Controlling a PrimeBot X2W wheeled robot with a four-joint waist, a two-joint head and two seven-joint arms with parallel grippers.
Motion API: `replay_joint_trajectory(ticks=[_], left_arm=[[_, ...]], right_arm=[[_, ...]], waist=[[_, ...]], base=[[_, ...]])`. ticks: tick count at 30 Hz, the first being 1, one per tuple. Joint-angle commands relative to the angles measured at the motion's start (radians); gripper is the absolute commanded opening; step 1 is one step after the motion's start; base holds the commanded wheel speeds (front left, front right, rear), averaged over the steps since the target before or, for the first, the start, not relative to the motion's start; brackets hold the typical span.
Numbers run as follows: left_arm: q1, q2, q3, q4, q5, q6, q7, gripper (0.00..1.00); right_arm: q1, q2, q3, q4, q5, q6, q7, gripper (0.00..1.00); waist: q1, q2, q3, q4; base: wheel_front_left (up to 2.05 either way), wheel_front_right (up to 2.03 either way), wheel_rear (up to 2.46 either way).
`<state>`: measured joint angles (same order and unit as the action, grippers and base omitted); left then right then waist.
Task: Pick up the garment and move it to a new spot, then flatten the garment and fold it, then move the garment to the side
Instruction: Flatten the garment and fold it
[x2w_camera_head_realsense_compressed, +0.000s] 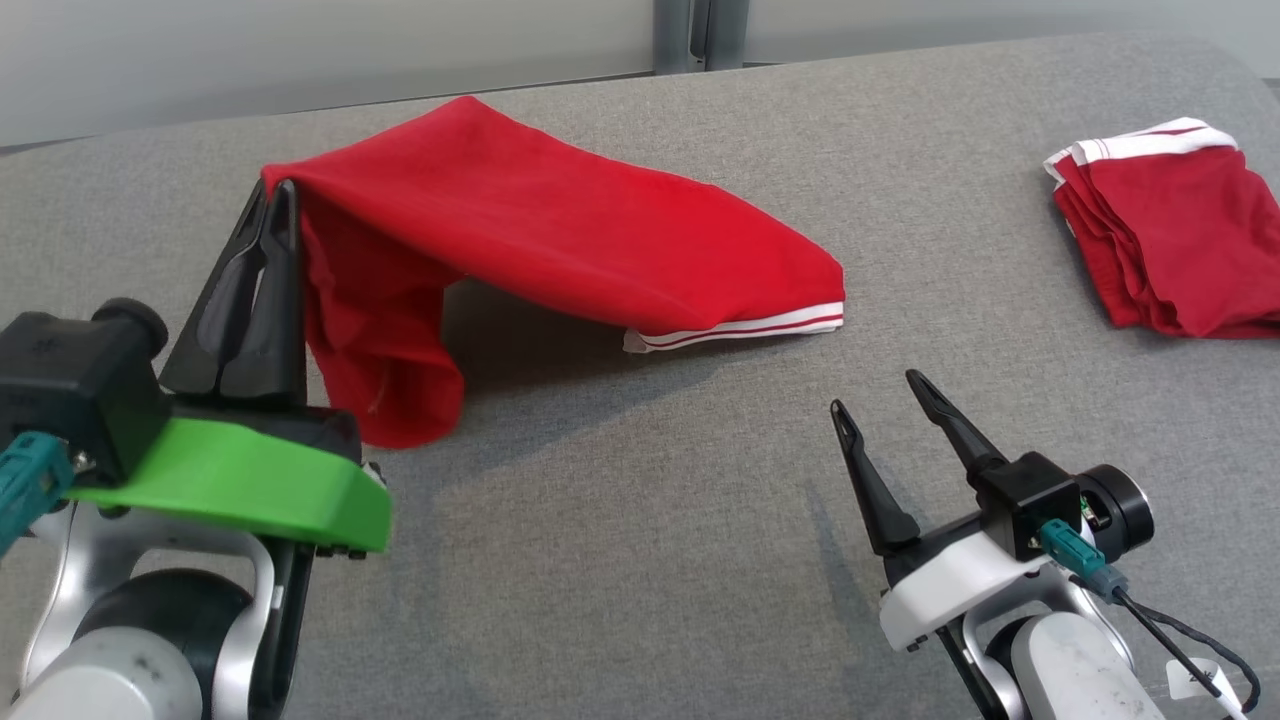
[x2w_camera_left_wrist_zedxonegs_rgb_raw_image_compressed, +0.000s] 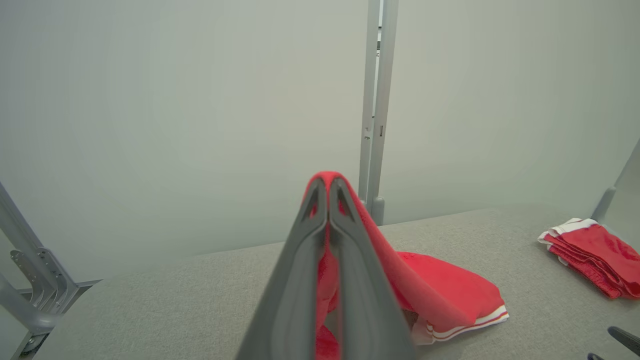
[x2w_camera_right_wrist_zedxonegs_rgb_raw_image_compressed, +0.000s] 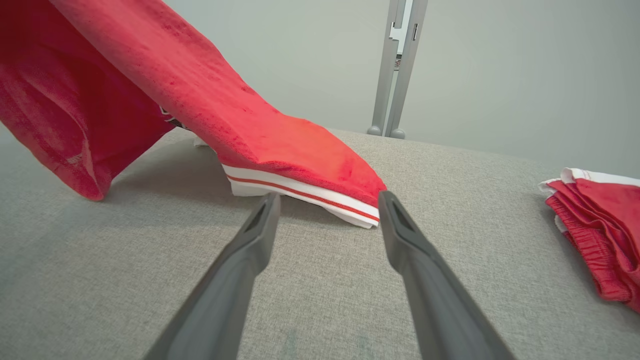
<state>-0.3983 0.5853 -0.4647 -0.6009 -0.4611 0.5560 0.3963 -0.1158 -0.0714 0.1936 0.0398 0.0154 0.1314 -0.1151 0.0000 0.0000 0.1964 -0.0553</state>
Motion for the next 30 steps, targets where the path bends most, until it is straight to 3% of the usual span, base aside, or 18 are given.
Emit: replay_joint_trajectory(ticks=[1, 6, 10, 12, 16, 20, 25, 26, 27, 28, 30], left_arm=[[-0.020, 0.017, -0.008, -0.035, 0.026, 0.010, 0.016, 0.00], [-0.055, 0.023, -0.021, -0.115, 0.066, 0.028, 0.064, 0.00], [-0.023, 0.022, 0.030, 0.001, 0.007, 0.050, 0.088, 0.00], [-0.013, 0.019, 0.064, 0.103, -0.041, 0.027, 0.065, 0.00], [-0.013, 0.029, 0.082, 0.367, -0.113, -0.067, 0.020, 0.00], [-0.078, 0.039, 0.082, 0.614, -0.120, -0.146, -0.030, 0.00], [-0.170, 0.035, 0.081, 0.849, -0.082, -0.184, -0.115, 0.00], [-0.185, 0.031, 0.076, 0.884, -0.075, -0.188, -0.123, 0.47], [-0.185, 0.031, 0.076, 0.884, -0.075, -0.188, -0.123, 0.47], [-0.199, 0.027, 0.073, 0.920, -0.071, -0.194, -0.132, 1.00], [-0.226, 0.016, 0.073, 0.971, -0.066, -0.203, -0.161, 1.00]], right_arm=[[0.008, -0.003, 0.000, -0.005, 0.002, -0.002, 0.004, 1.00], [0.011, -0.004, -0.002, -0.014, -0.002, -0.002, 0.008, 1.00], [0.009, -0.005, -0.002, -0.017, -0.004, -0.002, 0.011, 1.00], [-0.001, -0.005, 0.004, -0.020, -0.005, -0.002, 0.012, 1.00], [-0.021, -0.015, 0.019, -0.026, -0.005, -0.002, 0.017, 1.00], [-0.040, -0.028, 0.031, -0.034, -0.004, -0.002, 0.025, 1.00], [-0.055, -0.034, 0.037, -0.048, -0.007, -0.002, 0.033, 1.00], [-0.056, -0.035, 0.038, -0.049, -0.008, -0.002, 0.034, 1.00], [-0.056, -0.035, 0.038, -0.049, -0.008, -0.002, 0.034, 1.00], [-0.057, -0.036, 0.038, -0.051, -0.008, -0.002, 0.035, 1.00], [-0.056, -0.036, 0.036, -0.052, -0.008, -0.002, 0.037, 1.00]], waist=[[0.0000, 0.0000, 0.000, -0.003], [0.0000, 0.0000, 0.003, -0.009], [0.0000, 0.0000, 0.015, -0.010], [0.0000, 0.0000, 0.027, -0.013], [0.0000, 0.0000, 0.052, -0.020], [0.0000, 0.0000, 0.081, -0.032], [0.0000, 0.0000, 0.112, -0.043], [0.0000, 0.0000, 0.117, -0.044], [0.0000, 0.0000, 0.117, -0.044], [0.0000, 0.0000, 0.121, -0.045], [0.0000, 0.0000, 0.126, -0.044]], base=[[0.00, 0.00, 0.00], [0.00, 0.00, 0.00], [0.00, 0.00, 0.00], [0.00, 0.00, 0.00], [0.00, 0.00, 0.00], [0.00, 0.00, 0.00], [0.00, 0.00, 0.00], [0.00, 0.00, 0.00], [0.00, 0.00, 0.00], [0.00, 0.00, 0.00], [0.00, 0.00, 0.00]])
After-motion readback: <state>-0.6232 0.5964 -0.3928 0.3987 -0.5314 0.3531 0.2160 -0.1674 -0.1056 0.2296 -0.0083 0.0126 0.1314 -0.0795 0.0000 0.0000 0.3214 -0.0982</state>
